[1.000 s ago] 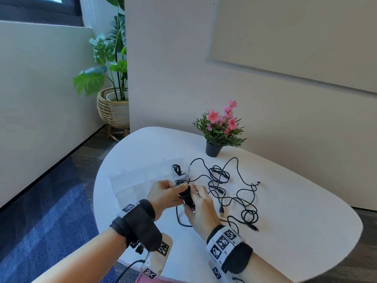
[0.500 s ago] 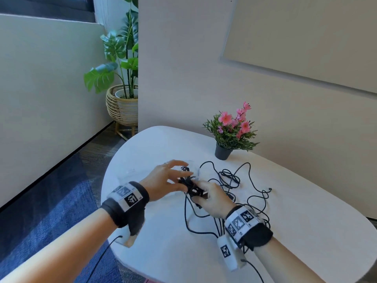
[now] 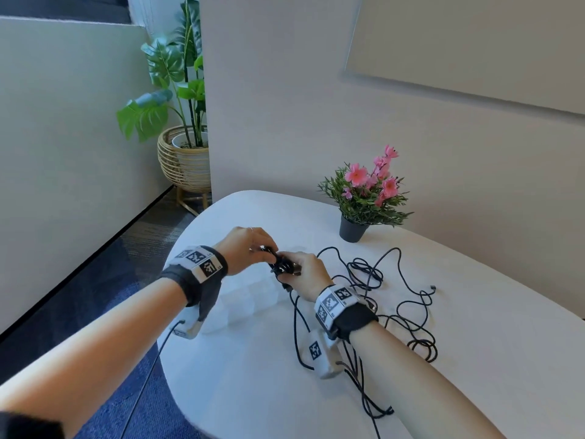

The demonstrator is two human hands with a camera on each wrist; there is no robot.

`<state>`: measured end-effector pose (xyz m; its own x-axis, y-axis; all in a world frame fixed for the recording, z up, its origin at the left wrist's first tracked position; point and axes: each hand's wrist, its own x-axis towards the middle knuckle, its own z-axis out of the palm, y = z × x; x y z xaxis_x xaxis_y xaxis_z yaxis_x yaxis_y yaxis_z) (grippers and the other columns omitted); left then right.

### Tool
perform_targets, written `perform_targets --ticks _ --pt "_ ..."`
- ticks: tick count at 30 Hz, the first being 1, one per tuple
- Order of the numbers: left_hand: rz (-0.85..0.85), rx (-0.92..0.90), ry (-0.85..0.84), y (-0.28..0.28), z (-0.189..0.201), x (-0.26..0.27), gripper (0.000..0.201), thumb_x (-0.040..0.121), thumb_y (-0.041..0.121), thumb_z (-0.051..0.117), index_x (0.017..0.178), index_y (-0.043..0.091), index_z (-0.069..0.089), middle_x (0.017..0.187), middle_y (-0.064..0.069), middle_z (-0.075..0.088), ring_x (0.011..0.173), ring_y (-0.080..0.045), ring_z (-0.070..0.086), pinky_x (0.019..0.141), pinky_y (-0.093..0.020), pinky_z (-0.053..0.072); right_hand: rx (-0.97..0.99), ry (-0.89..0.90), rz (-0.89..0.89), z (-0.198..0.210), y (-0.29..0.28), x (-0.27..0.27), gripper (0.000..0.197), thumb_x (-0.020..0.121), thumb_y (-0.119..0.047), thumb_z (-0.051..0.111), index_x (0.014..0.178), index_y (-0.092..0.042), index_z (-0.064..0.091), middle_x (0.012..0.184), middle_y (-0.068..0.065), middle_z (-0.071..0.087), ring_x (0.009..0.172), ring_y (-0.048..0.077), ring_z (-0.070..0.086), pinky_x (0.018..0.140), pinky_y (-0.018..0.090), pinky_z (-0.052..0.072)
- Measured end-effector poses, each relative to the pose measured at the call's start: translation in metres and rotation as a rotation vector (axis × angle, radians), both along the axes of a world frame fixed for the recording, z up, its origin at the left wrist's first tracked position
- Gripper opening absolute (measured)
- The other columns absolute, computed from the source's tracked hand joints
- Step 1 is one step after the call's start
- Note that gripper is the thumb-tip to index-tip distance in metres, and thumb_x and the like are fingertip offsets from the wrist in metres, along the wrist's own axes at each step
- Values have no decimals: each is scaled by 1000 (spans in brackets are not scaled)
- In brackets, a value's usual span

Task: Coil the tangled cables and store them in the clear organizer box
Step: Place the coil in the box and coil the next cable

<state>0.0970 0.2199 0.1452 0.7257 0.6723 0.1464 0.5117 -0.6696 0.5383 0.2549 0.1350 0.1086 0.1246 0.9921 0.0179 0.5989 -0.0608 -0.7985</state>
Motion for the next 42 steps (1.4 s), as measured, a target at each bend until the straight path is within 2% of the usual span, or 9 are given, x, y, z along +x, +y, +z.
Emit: perform_targets --ticks 7,15,21,23,25,28,32,35,42 --pt "47 57 -72 14 -1 11 15 83 25 68 95 17 73 100 1 64 85 -16 58 82 -27 45 100 23 -89 0 16 -1 35 73 -4 68 99 -28 70 96 8 64 83 27 66 72 44 58" --pt "113 -64 -14 24 -2 29 16 85 28 65 99 22 70 108 -1 64 87 -17 61 84 -23 40 17 110 -160 8 17 2 20 74 5 64 88 -7 71 78 11 67 44 9 57 43 12 42" --pt "96 -43 46 32 8 29 16 83 29 67 97 21 70 108 1 64 85 -15 59 84 -25 41 39 42 -197 9 24 -1 19 76 0 68 93 -7 71 80 8 67 55 5 57 45 1 36" --pt "123 -73 107 31 -6 25 16 81 31 69 95 24 71 106 3 64 83 -12 57 81 -23 40 -21 -94 -154 -2 27 -4 17 75 -5 70 91 -7 72 85 9 66 63 9 60 56 6 46" --pt "128 -106 156 28 -21 23 16 81 31 70 95 24 72 106 3 65 84 -11 56 79 -22 39 -110 -311 -120 -14 32 -7 14 77 -16 70 88 -7 72 90 14 66 79 24 64 72 28 53" --pt "111 -100 203 27 -25 25 19 83 33 66 99 24 72 106 1 66 93 -15 57 82 -23 41 -119 -425 -116 -20 35 -8 14 79 -18 69 82 -5 67 86 15 66 82 31 63 72 38 53" --pt "77 -74 313 32 -21 32 20 85 38 63 101 28 72 102 1 70 98 -17 58 88 -34 49 -118 -500 -134 -22 35 -4 11 81 -22 67 85 -13 72 93 11 66 91 28 60 78 38 52" --pt "-15 -35 468 29 -20 44 26 88 40 58 106 26 71 105 2 70 98 -16 58 86 -30 48 -170 -720 -184 -24 34 -2 14 79 -37 69 92 -31 72 108 1 46 110 22 36 88 37 33" --pt "-12 -6 493 42 -11 45 26 85 29 65 109 20 70 111 -2 67 105 -20 56 81 -22 39 -274 -804 -135 -13 47 -6 19 77 -33 70 90 -19 67 111 4 50 112 24 39 92 39 33"
